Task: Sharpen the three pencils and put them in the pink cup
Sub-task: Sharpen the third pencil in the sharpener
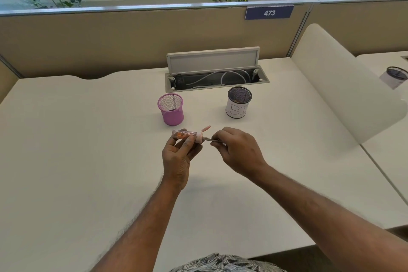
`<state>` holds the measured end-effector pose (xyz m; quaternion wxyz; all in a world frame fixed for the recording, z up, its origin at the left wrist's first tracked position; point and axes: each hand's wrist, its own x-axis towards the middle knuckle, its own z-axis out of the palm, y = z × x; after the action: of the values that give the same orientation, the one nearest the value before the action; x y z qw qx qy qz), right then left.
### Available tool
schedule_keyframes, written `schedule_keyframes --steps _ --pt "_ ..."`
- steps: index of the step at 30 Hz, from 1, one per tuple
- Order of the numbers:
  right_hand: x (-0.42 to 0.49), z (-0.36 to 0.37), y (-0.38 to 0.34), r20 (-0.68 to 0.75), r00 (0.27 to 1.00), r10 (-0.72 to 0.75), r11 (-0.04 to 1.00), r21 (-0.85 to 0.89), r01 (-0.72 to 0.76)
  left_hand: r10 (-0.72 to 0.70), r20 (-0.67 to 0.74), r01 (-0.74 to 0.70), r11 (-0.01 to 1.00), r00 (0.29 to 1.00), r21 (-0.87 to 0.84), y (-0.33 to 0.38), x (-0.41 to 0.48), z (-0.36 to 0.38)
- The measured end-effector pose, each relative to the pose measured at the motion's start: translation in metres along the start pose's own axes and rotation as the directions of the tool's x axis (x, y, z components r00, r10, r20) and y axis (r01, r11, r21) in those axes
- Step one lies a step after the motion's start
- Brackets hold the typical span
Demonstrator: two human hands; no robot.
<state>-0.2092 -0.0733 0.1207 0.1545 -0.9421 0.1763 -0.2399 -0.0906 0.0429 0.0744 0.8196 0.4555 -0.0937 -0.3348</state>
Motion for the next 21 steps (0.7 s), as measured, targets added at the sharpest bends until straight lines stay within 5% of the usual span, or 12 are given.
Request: schedule_keyframes --steps 8,21 --pt "-0.001 0.007 0.008 -0.142 0.983 -0.118 0.992 -0.052 0.112 -0.006 -0.027 0.006 1.0 1.0 -0.014 -0.003 0.0 0.005" --pt "0.009 0.001 0.01 0.061 0.997 0.047 0.976 0.212 -0.059 0.009 0.012 -0.009 1.0 1.0 0.003 -0.001 0.001 0.003"
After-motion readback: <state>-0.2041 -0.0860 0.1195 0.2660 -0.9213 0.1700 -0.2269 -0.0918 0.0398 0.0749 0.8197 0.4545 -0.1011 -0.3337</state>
